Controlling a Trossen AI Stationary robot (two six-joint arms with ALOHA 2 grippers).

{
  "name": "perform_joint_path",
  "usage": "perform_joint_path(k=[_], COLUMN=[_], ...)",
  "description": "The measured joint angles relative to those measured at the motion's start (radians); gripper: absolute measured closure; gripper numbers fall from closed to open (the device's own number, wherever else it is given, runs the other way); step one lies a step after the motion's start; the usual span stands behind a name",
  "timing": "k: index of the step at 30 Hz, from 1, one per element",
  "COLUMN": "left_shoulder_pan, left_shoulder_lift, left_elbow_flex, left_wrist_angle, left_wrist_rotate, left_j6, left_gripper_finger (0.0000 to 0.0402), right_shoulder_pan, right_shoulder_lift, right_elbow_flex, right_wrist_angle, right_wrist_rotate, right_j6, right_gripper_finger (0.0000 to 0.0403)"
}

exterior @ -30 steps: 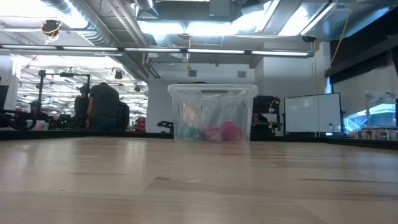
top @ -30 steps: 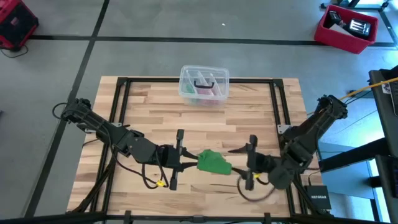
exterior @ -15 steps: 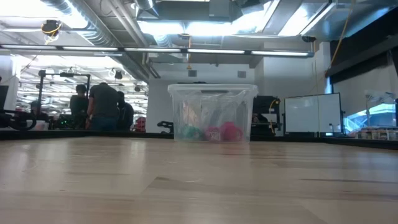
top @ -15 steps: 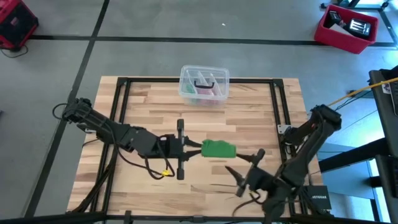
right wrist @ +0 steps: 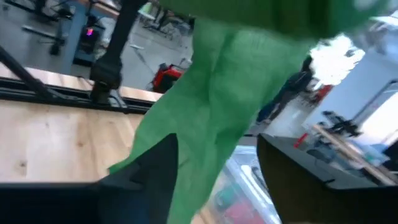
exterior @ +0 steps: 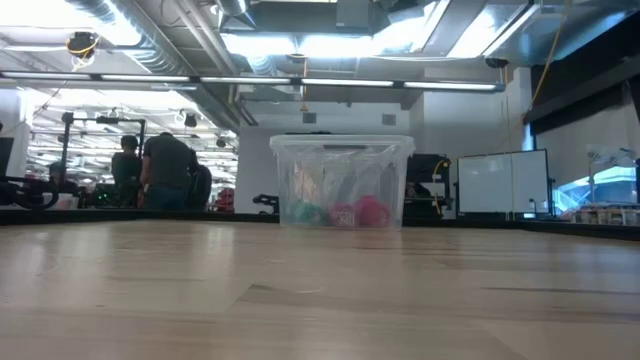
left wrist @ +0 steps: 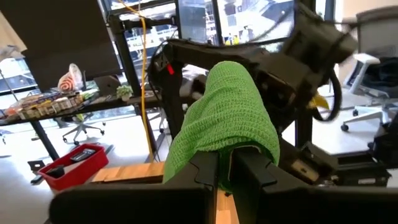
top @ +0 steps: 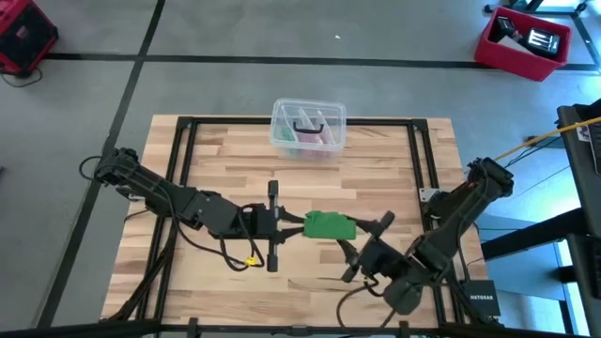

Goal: Roll bandage
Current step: Roll the green bandage

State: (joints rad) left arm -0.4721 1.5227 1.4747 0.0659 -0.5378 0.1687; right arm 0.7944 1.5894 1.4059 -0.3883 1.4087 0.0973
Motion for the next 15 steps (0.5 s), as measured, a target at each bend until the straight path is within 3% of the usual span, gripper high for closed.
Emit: perform_joint_path(k=[7, 13, 15], left_shoulder_pan=[-0.014, -0.036, -0.046], left_shoulder_lift=[0.0, 0.0, 0.0], left_elbow_flex=[0.0, 0.0, 0.0], left_wrist_angle=[-0.005, -0.021, -0.048], left_wrist_rotate=[0.002, 0.003, 0.003], left_j6=[0.001, 0.006, 0.015], left_gripper_finger=[0.0384, 0.0384, 0.0384], right_shoulder_pan=[-0.053, -0.029, -0.008], right_shoulder_lift=[0.0, 0.0, 0.0], right_elbow_flex=[0.012, 0.012, 0.012], right_wrist_angle=[-0.01, -0.013, -0.009], right_wrist_rotate=[-0.054, -0.009, 0.017], right_j6=[-0.002, -0.079, -0.098], right_gripper_finger=[0.0261, 0.0387, 0.0389])
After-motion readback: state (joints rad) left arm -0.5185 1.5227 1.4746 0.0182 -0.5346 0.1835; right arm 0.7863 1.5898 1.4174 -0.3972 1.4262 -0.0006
